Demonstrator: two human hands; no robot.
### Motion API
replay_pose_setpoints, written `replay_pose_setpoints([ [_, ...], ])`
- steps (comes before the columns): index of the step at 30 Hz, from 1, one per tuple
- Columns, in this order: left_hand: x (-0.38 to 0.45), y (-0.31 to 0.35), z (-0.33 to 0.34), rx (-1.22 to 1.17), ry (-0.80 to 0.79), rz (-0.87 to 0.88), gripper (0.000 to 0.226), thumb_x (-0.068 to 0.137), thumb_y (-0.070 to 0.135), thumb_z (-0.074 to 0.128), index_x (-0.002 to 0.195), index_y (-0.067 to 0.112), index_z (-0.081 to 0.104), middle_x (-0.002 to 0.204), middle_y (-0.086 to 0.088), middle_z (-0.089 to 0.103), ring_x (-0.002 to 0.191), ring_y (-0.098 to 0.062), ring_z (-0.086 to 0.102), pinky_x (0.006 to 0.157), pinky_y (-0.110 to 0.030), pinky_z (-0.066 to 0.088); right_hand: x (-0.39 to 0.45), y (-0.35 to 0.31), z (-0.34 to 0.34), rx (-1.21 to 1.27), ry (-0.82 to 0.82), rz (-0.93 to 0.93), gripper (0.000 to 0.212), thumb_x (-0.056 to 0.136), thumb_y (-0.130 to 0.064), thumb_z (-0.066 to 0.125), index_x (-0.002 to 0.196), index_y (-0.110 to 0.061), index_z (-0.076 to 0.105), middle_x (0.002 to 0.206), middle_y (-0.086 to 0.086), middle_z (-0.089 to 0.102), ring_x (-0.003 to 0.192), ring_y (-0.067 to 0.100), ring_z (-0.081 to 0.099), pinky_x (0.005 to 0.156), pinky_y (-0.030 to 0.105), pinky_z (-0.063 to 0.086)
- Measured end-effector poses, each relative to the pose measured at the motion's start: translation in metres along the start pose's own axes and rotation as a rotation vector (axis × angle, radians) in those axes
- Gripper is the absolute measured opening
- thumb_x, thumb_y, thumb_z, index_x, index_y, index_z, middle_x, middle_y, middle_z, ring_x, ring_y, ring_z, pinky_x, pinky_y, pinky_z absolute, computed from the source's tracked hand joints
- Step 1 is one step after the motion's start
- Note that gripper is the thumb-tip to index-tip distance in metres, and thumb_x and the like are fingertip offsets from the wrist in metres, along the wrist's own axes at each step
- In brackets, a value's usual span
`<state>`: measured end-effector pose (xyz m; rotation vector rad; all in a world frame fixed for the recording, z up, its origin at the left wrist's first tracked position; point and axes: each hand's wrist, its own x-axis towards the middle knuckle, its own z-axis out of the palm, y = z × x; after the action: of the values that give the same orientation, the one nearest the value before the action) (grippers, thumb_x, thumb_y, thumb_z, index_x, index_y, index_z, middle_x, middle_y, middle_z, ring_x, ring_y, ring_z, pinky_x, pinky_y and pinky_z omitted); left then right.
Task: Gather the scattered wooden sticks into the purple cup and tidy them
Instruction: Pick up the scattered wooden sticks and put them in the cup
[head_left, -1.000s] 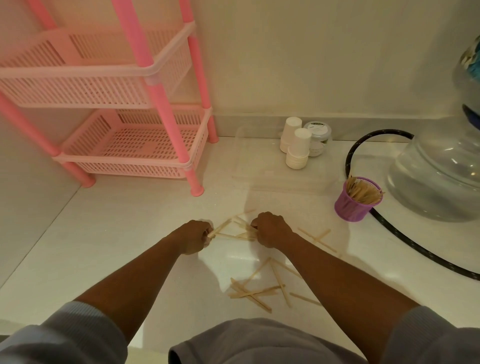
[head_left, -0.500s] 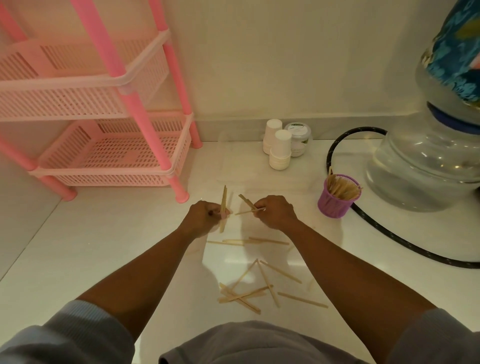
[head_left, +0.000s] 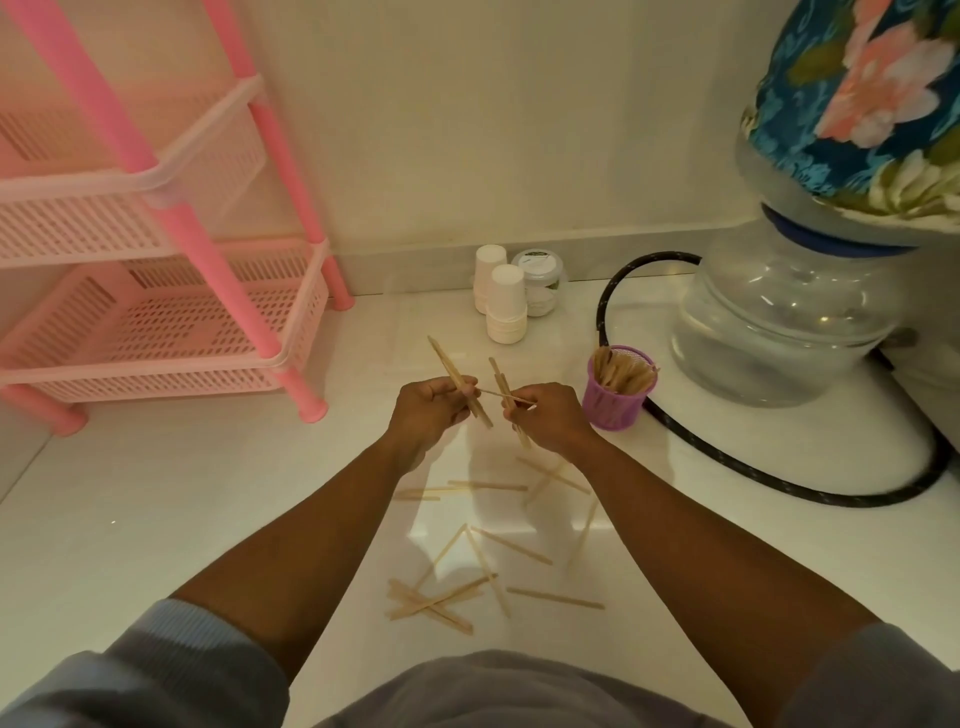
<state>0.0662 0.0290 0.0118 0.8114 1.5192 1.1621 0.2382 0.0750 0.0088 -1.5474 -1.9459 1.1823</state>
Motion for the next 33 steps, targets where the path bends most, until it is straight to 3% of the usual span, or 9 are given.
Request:
replay_pose_setpoints([
  [7,0.002,0.014,0.038,-0.026,-0.051,0.062,0.018,0.09,0.009,0.068,0.108,0.007,0.073,0.098,-0.01,0.075,0.092,-0.018,0.071,0.087,-0.024,0.056,-0.004,0.011,-0.011,-0.061,0.002,0.0,0.014,0.086,-0.022,0.065,0.089,-0.013,0.075,0.087,0.005,0.073,0.084,0.021,0.067,0.074,0.034,0.051],
  [11,0.007,0.023,0.051,0.033,0.02,0.138,0.02,0.09,0.012,0.07,0.109,0.011,0.074,0.094,-0.002,0.075,0.085,-0.012,0.07,0.086,-0.025,0.055,-0.006,0.014,-0.022,-0.067,0.046,0.0,0.013,0.087,-0.02,0.064,0.093,-0.015,0.074,0.091,0.004,0.073,0.086,0.02,0.066,0.077,0.034,0.053],
  [17,0.021,0.042,0.061,0.197,0.139,0.321,0.021,0.09,0.017,0.069,0.11,0.018,0.075,0.099,0.004,0.075,0.092,-0.012,0.071,0.092,-0.033,0.056,-0.006,0.015,-0.045,0.062,0.182,0.034,0.013,0.09,-0.015,0.062,0.094,-0.012,0.073,0.066,-0.007,0.06,0.061,0.01,0.055,0.051,0.017,0.039],
  [19,0.024,0.05,0.068,0.237,0.16,0.381,0.022,0.09,0.018,0.068,0.111,0.019,0.074,0.096,0.005,0.075,0.09,-0.01,0.07,0.09,-0.03,0.055,-0.006,0.01,-0.056,0.076,0.254,0.013,0.012,0.09,-0.016,0.062,0.093,-0.014,0.074,0.067,-0.006,0.062,0.06,0.007,0.054,0.054,0.017,0.04],
  [24,0.031,0.074,0.091,0.313,0.157,0.483,0.023,0.091,0.019,0.067,0.113,0.021,0.074,0.099,0.002,0.075,0.094,-0.012,0.069,0.091,-0.026,0.053,-0.007,0.0,-0.087,0.243,0.454,0.015,0.011,0.087,-0.017,0.064,0.081,-0.012,0.072,0.077,0.001,0.069,0.071,0.017,0.064,0.068,0.03,0.055],
  [27,0.035,0.088,0.106,0.311,0.165,0.527,0.024,0.092,0.02,0.066,0.114,0.022,0.073,0.098,0.003,0.074,0.091,-0.01,0.068,0.087,-0.018,0.051,-0.005,-0.004,-0.106,0.323,0.537,0.003,0.009,0.086,-0.014,0.064,0.087,-0.017,0.073,0.079,-0.003,0.067,0.07,0.011,0.061,0.067,0.021,0.052],
  [30,0.04,0.101,0.115,0.294,0.191,0.549,0.022,0.093,0.019,0.064,0.112,0.022,0.074,0.092,0.004,0.072,0.078,-0.002,0.063,0.075,-0.004,0.046,-0.003,0.0,-0.12,0.359,0.589,0.003,0.009,0.085,-0.014,0.066,0.09,-0.018,0.073,0.08,-0.002,0.068,0.067,0.009,0.062,0.068,0.022,0.054],
  [33,0.047,0.11,0.115,0.268,0.213,0.568,0.02,0.092,0.017,0.065,0.109,0.022,0.075,0.097,0.003,0.075,0.08,-0.002,0.065,0.08,-0.01,0.049,-0.002,0.008,-0.127,0.384,0.611,0.015,0.008,0.085,-0.014,0.067,0.087,-0.02,0.072,0.077,-0.004,0.068,0.067,0.007,0.061,0.067,0.021,0.054],
])
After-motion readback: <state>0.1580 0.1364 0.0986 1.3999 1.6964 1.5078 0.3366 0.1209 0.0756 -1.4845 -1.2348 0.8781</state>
